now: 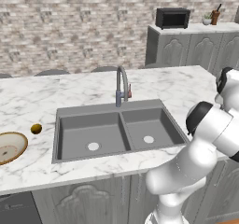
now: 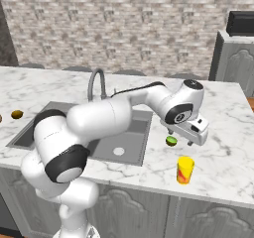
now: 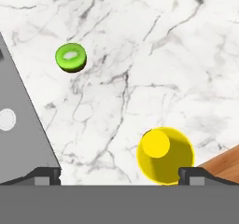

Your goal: Remove the kiwi and lemon from the sink. Then move the bowl and cup from the counter to the sink for washing.

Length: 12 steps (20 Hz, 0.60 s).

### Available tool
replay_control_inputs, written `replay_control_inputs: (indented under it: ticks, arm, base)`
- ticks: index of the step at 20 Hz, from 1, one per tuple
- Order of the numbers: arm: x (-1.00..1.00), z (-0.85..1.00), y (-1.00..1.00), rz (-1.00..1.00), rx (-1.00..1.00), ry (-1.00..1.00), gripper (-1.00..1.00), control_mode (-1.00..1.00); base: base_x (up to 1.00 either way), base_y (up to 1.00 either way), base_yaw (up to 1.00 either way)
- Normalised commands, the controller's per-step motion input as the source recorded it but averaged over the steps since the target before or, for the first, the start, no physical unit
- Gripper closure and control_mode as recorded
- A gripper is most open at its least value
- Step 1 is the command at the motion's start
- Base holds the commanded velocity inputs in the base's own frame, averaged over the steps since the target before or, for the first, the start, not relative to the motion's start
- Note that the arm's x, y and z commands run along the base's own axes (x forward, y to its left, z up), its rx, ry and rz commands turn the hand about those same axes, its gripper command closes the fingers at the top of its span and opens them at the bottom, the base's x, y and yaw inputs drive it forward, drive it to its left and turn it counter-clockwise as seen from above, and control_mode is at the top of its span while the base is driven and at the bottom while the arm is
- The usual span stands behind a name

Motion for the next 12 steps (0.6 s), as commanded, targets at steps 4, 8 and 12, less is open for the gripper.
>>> replay_control_inputs:
  ticks: [4,8,12]
  arm:
    - [-0.05,-0.16,0.00,0.00,-0.02,0.00,-1.00,-1.00]
    - [-0.05,-0.14,0.00,0.00,-0.01,0.02,-1.00,-1.00]
    - [-0.05,-0.14,0.00,0.00,0.00,0.06,-1.00,-1.00]
  base:
    - [0.00,0.00,0.00]
    - [0.00,0.00,0.00]
    - [0.00,0.00,0.00]
